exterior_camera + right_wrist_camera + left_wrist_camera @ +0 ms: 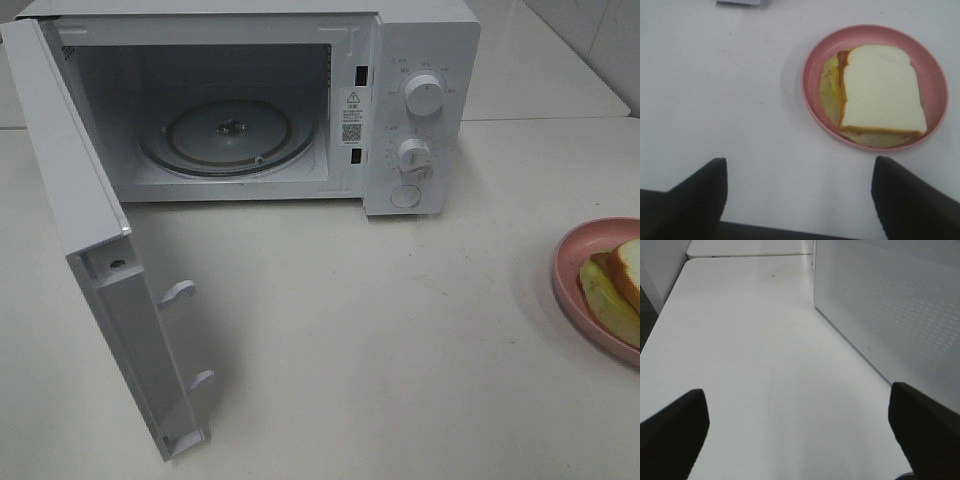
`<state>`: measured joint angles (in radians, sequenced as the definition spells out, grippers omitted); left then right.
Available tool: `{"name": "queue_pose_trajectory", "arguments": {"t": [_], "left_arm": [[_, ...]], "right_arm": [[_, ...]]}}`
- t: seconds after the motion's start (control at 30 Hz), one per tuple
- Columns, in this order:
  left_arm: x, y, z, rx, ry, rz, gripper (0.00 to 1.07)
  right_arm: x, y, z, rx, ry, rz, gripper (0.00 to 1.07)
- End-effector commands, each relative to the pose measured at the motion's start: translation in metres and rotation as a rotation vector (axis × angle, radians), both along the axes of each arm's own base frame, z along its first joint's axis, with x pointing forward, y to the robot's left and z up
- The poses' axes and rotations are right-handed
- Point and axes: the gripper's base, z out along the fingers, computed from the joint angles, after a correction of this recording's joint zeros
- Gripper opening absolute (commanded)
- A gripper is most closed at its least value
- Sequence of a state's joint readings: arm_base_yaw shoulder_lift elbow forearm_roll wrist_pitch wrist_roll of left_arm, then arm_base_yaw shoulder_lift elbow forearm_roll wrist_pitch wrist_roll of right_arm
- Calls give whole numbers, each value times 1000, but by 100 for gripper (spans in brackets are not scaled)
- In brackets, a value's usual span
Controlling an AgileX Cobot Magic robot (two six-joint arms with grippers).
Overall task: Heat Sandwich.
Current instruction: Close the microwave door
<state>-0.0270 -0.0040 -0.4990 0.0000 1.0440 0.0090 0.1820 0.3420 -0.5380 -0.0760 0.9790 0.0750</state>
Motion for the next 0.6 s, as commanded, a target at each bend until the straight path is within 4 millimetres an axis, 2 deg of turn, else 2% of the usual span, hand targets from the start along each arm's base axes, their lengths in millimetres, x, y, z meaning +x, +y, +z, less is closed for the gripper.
{"name": "queue_pose_trajectory", "arguments": {"t": [0.03,0.17,0.5,0.6], "left_arm": [[-2,0,-1,0,-25,4,92],[-2,0,-1,0,-25,4,92],[-2,0,-1,0,-25,4,92],[-2,0,-1,0,-25,4,92]], "right_arm": [[-8,-3,1,8,-54,-29,76],[-26,-5,-9,35,-57,-94,76],[-56,-7,-7,56,-261,-137,76],[-59,-7,-8,56,-279,-145,75]]}}
